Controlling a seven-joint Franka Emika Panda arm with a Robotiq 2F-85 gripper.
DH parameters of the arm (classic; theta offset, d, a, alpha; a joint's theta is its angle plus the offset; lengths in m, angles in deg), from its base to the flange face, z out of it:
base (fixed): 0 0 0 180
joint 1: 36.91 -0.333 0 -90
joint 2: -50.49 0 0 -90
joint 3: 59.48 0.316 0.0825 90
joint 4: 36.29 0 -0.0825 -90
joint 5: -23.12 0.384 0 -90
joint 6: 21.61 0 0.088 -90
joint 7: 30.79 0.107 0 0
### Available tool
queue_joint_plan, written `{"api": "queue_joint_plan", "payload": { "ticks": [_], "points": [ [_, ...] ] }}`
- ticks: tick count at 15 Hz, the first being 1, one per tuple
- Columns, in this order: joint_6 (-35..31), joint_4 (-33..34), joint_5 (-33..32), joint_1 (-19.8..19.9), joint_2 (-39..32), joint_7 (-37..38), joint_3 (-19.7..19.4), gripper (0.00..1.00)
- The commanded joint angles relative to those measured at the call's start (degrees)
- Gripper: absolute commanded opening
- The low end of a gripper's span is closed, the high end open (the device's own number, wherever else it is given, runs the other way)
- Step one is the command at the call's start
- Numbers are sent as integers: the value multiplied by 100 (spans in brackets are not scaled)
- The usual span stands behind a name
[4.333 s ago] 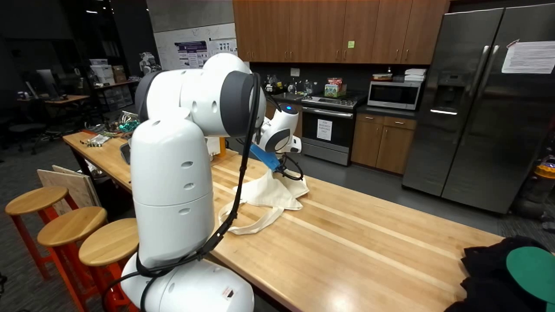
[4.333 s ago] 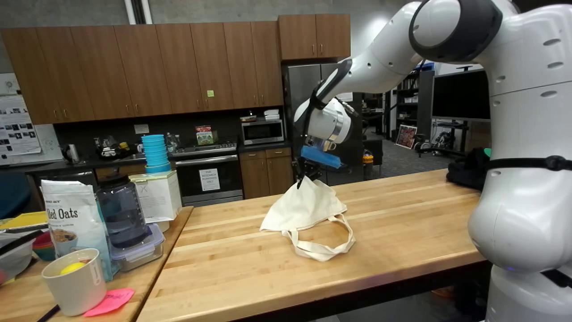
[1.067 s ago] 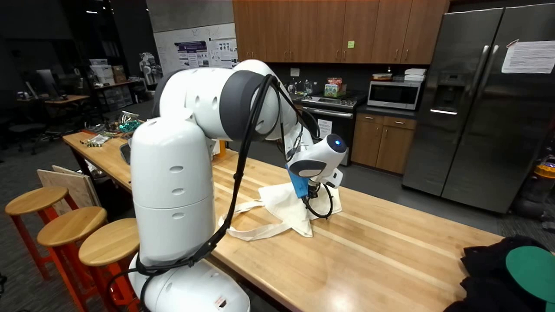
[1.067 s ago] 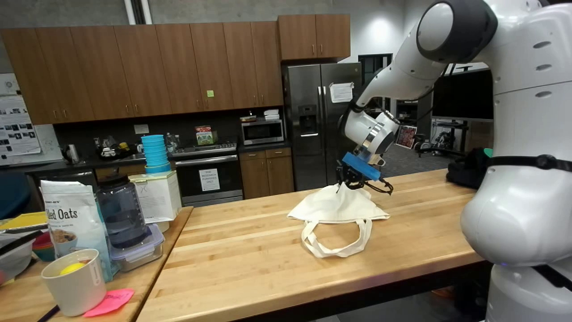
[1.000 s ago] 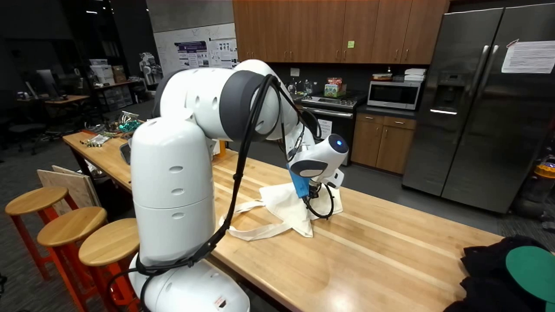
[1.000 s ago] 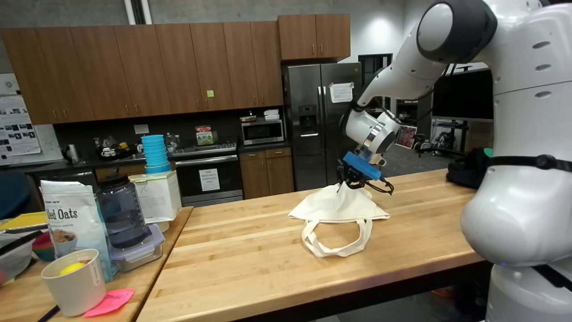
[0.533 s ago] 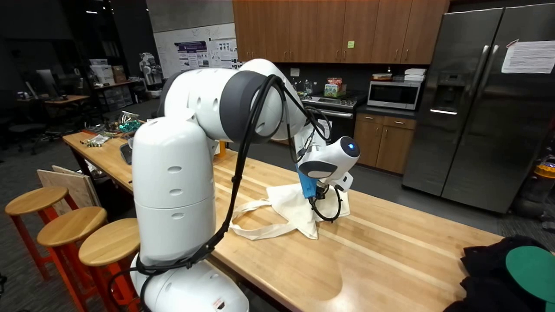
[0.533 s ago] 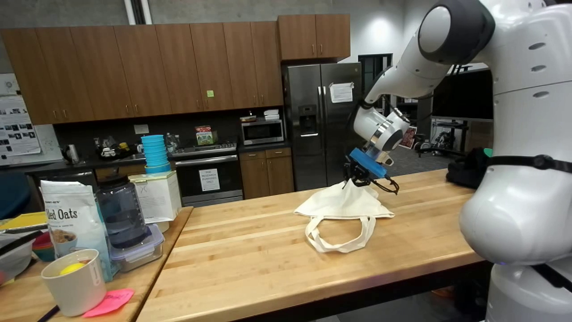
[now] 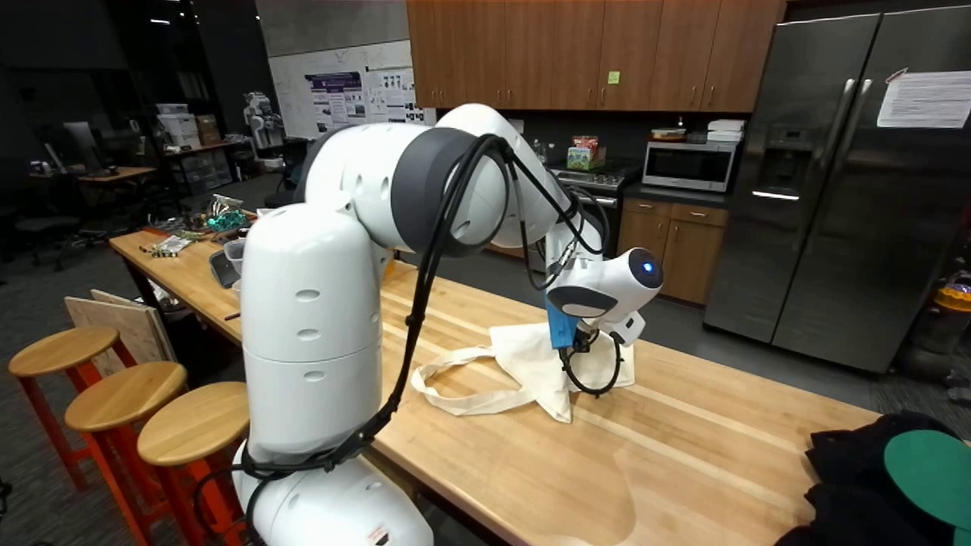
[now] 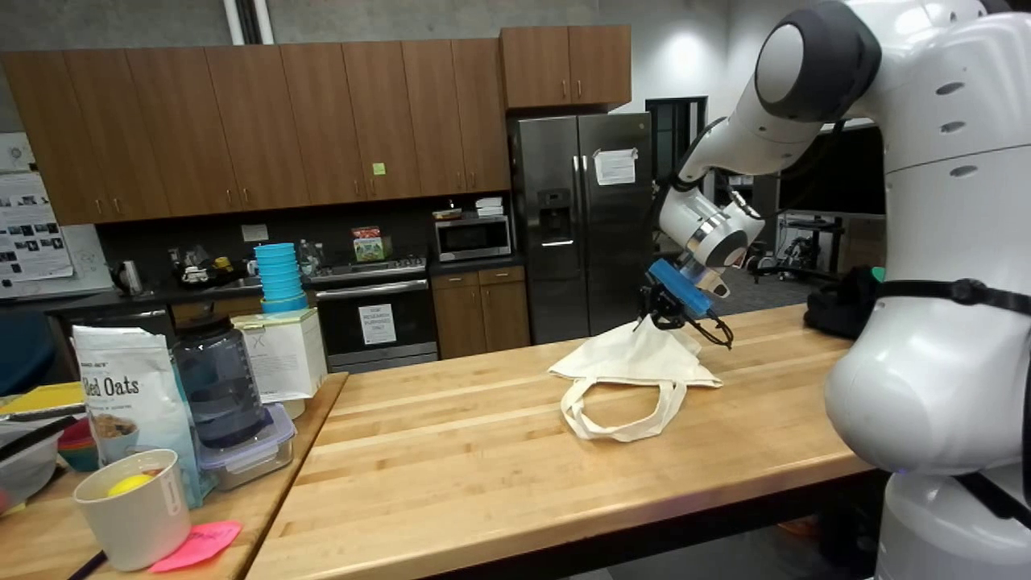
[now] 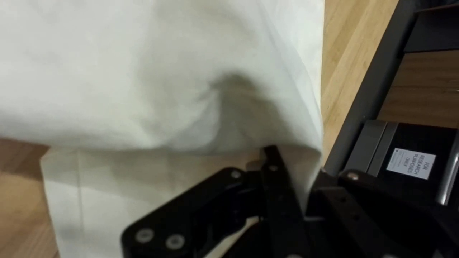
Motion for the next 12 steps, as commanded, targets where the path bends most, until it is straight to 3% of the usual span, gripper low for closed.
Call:
{"api": "queue_joint_plan", "payload": {
  "ticks": [1, 12],
  "points": [
    [230, 179, 242, 128, -91, -61, -104, 1],
    [370, 448, 624, 328, -396, -127, -310, 1]
  ]
}}
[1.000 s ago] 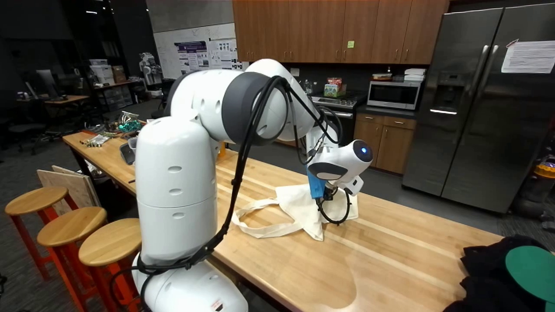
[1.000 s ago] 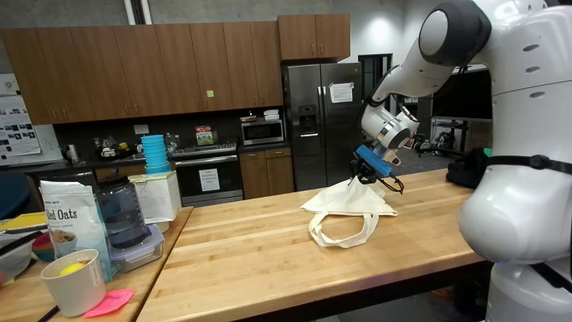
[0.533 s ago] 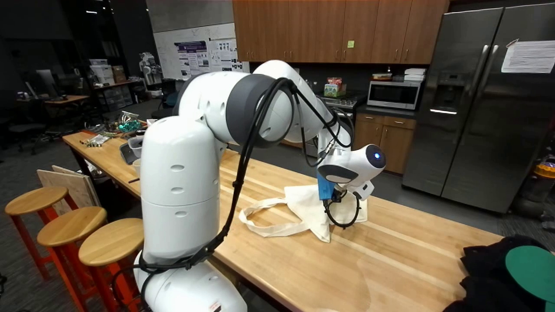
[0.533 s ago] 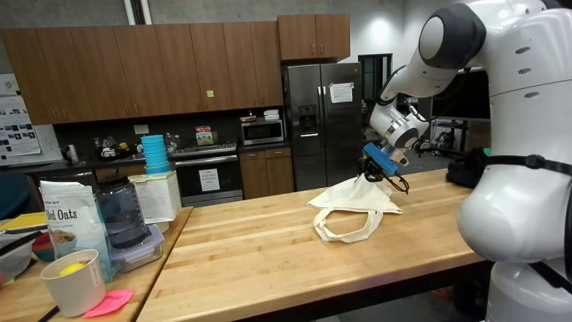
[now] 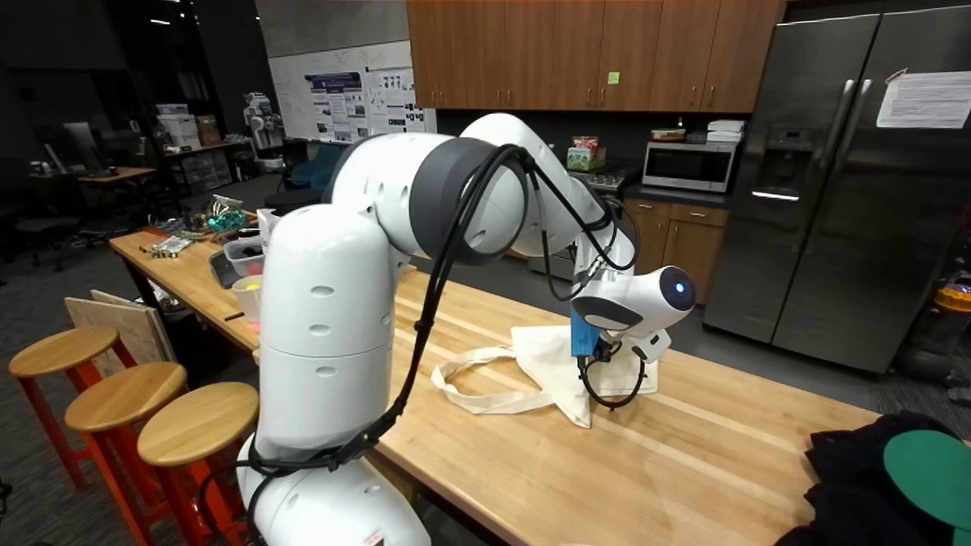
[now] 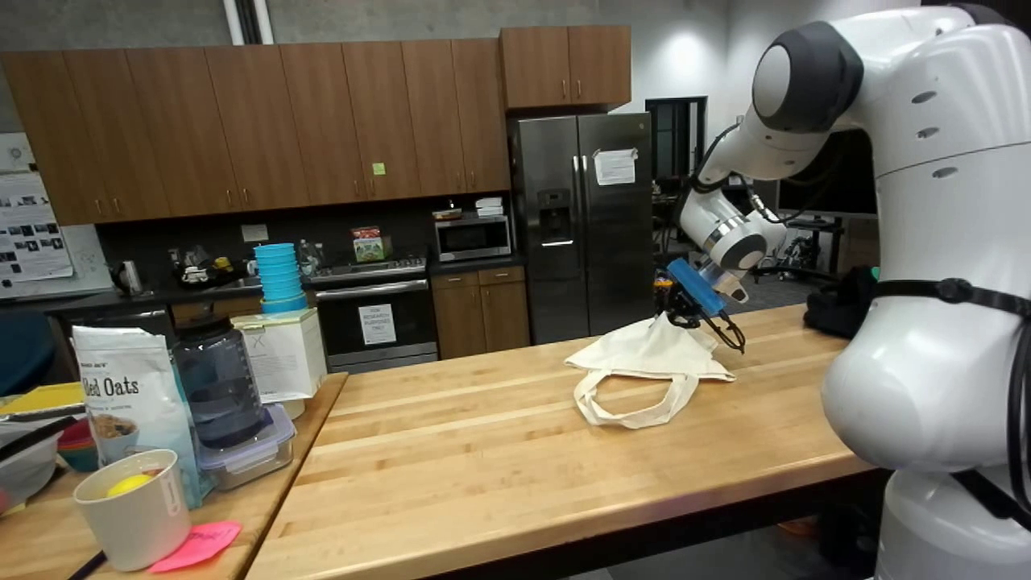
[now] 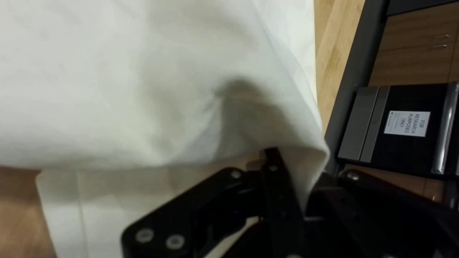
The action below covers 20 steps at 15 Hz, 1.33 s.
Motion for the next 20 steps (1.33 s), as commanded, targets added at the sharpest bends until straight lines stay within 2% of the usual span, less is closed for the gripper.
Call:
{"api": "queue_joint_plan", "payload": {
  "ticks": [1, 12, 20],
  "points": [
    [198, 177, 89, 74, -59, -57, -51, 1],
    [513, 452, 210, 247, -255, -148, -167, 1],
    [473, 662, -24, 135, -217, 0, -137, 1]
  ]
}}
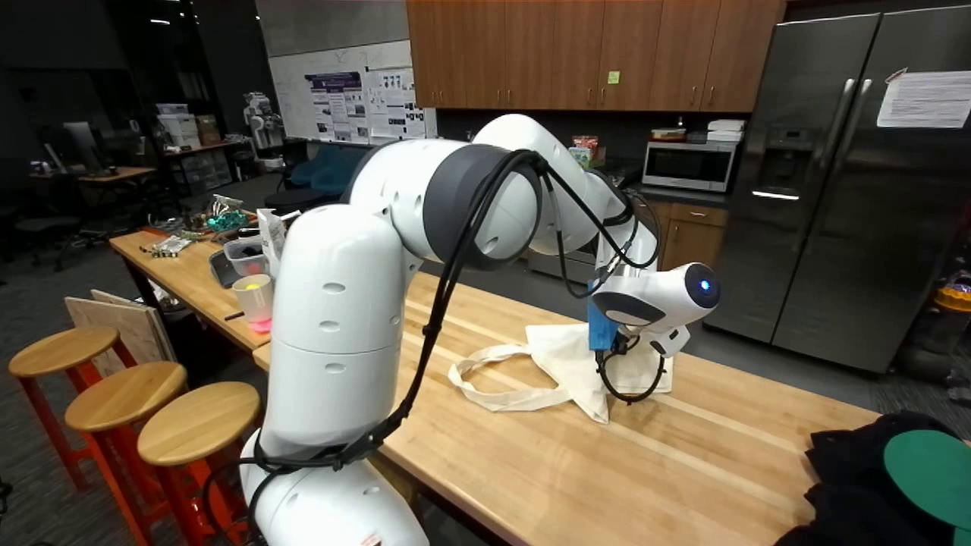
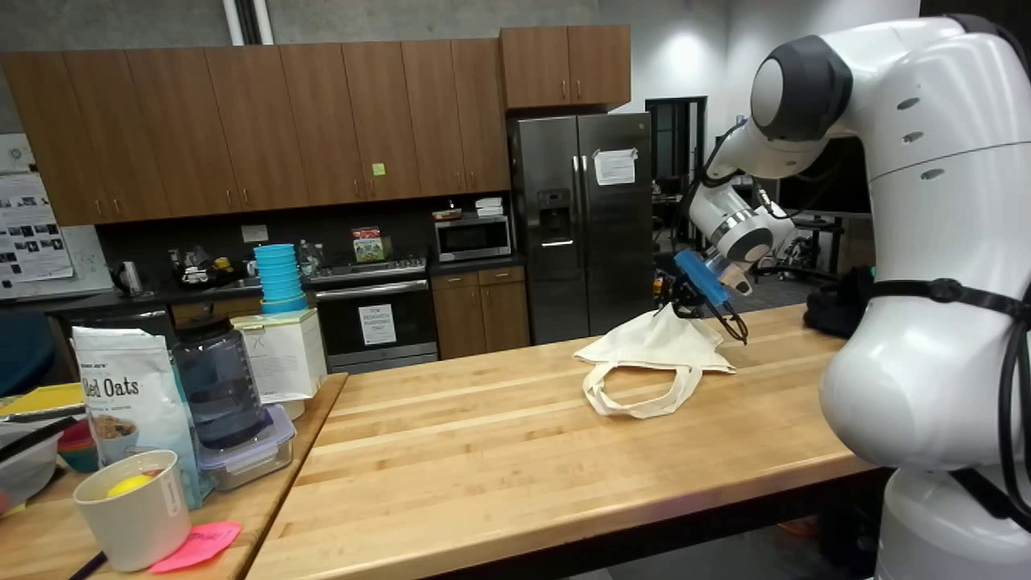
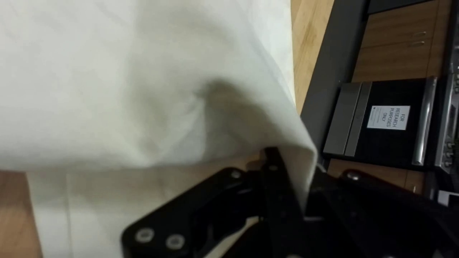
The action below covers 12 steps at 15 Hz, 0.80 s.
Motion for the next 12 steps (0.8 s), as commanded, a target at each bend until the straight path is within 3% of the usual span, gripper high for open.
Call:
{"api": "queue_joint_plan", "payload": {
  "ticks": [1, 12],
  "points": [
    [69, 159, -131, -61, 55, 73, 6, 1],
    [-8, 425, -866, -441, 283, 507, 169, 1]
  ]
}}
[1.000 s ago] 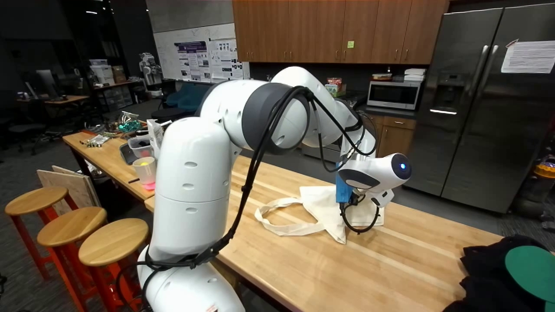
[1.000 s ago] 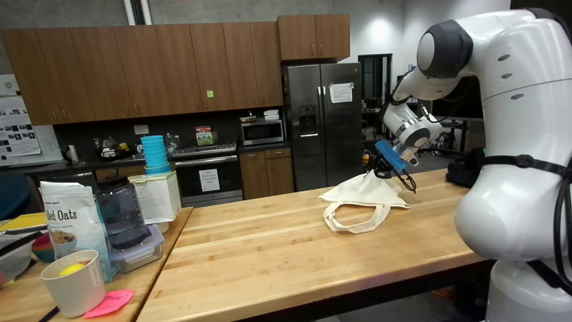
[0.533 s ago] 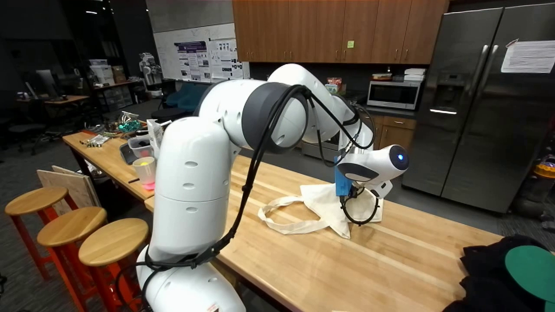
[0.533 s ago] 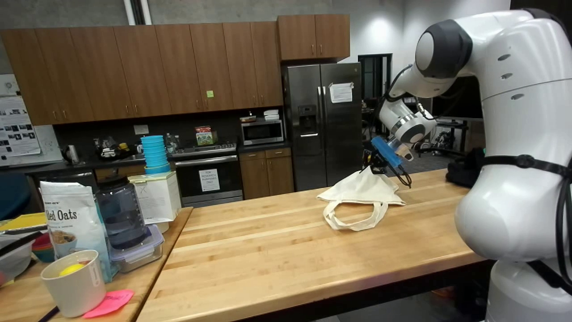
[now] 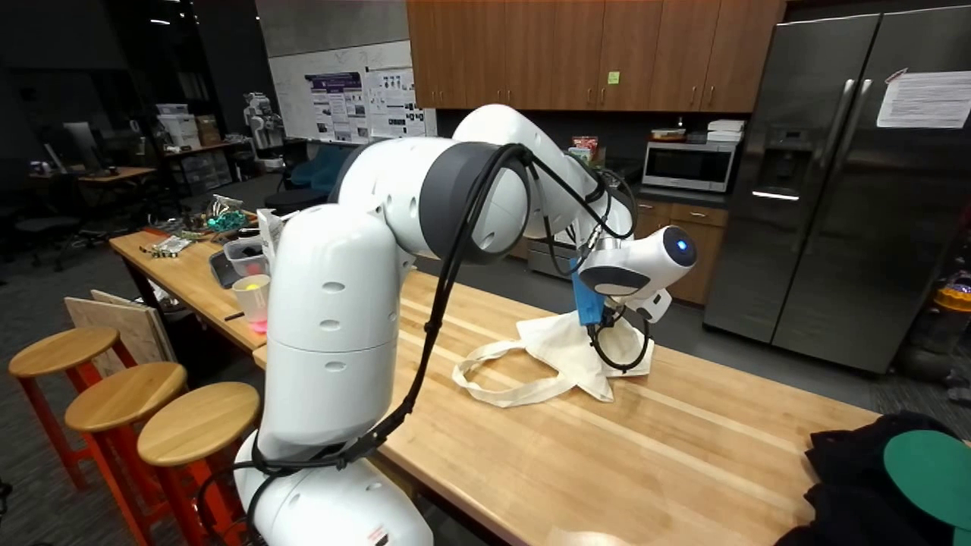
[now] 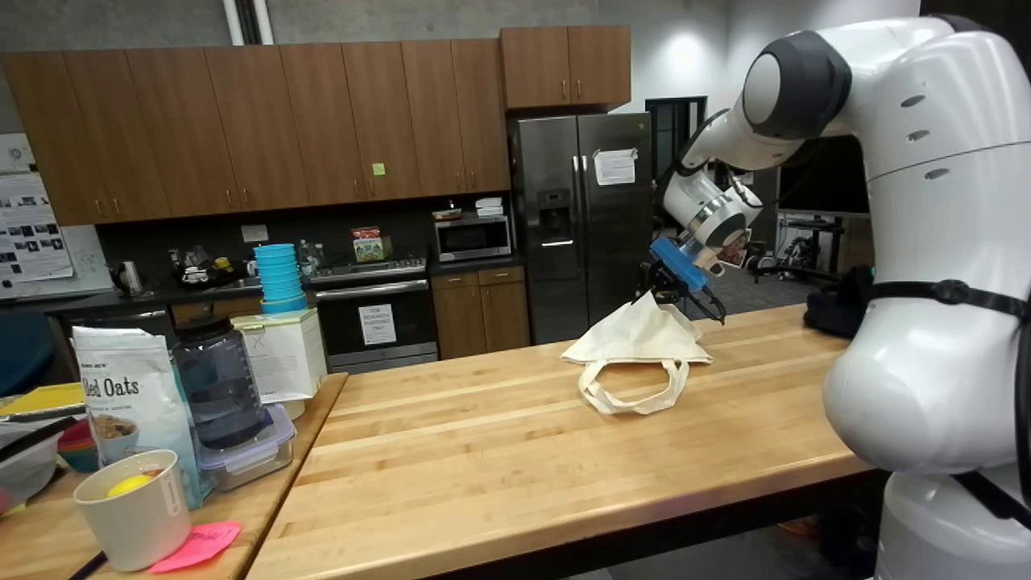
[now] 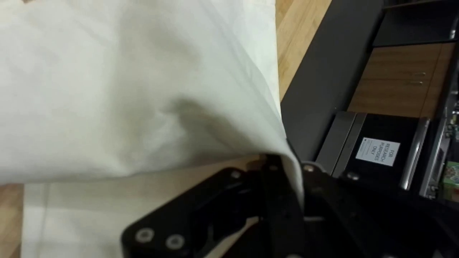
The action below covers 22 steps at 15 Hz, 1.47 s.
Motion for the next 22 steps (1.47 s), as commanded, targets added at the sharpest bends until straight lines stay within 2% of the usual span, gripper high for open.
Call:
{"api": "queue_joint_plan", "payload": {
  "ticks": [1, 12, 22],
  "points": [
    [-9, 37, -324, -114, 238, 333, 78, 1],
    [-142, 203, -1352, -582, 503, 1049, 458, 1],
    [-246, 195, -1946, -812, 557, 1203, 738, 1]
  ]
}}
